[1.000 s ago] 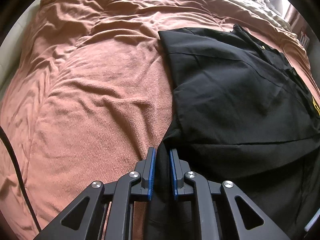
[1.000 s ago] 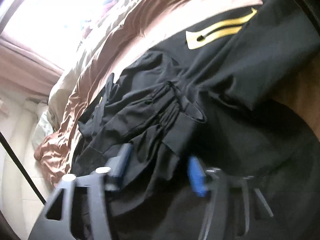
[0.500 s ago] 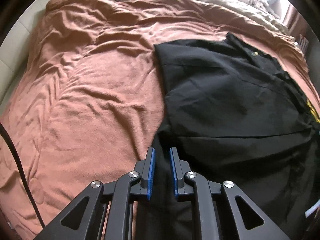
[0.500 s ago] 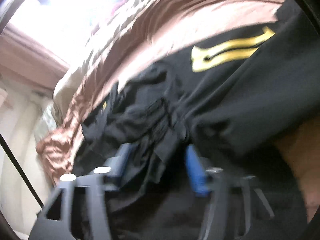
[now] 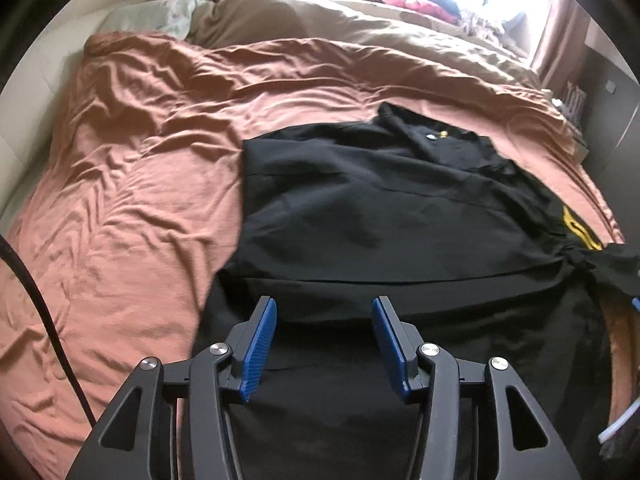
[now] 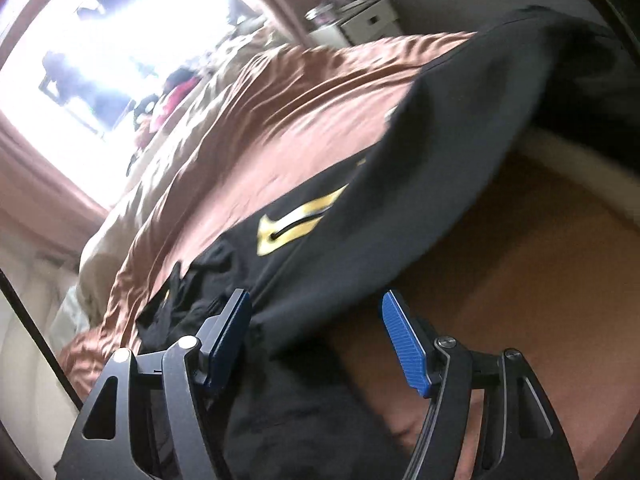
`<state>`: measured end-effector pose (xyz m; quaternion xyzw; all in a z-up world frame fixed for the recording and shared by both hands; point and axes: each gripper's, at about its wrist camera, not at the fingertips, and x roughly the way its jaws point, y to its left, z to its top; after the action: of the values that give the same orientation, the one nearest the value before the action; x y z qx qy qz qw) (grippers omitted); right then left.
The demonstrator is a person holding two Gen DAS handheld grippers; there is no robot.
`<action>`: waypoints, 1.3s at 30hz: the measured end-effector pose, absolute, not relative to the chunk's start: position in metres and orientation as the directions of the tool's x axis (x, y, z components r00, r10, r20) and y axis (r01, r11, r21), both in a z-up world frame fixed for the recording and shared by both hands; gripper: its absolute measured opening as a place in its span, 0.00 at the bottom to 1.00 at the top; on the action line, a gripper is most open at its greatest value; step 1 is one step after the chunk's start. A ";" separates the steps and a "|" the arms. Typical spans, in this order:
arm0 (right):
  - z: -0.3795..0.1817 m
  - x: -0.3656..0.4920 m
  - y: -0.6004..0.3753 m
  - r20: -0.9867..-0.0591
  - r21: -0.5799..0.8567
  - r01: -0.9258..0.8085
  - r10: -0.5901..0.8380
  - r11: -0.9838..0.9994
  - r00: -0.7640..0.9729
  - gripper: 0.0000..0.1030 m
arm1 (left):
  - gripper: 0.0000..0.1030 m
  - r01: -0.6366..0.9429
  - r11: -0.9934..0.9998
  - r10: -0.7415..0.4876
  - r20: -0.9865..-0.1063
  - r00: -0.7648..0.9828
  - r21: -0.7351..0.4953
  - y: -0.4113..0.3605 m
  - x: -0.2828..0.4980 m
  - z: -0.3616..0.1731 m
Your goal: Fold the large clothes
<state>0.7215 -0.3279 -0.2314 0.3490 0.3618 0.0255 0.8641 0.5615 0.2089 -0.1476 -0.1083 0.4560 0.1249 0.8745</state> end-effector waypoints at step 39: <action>-0.136 0.660 -0.124 -0.279 0.573 -0.297 0.522 0.764 0.806 0.00 | 0.51 -0.355 0.887 0.004 -0.763 0.646 -0.296 0.204 0.549 -0.148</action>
<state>0.6603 -0.1243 -0.1360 0.2605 0.2162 0.2239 0.9139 0.5493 0.2042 -0.1476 -0.2151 0.4081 0.1019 0.8814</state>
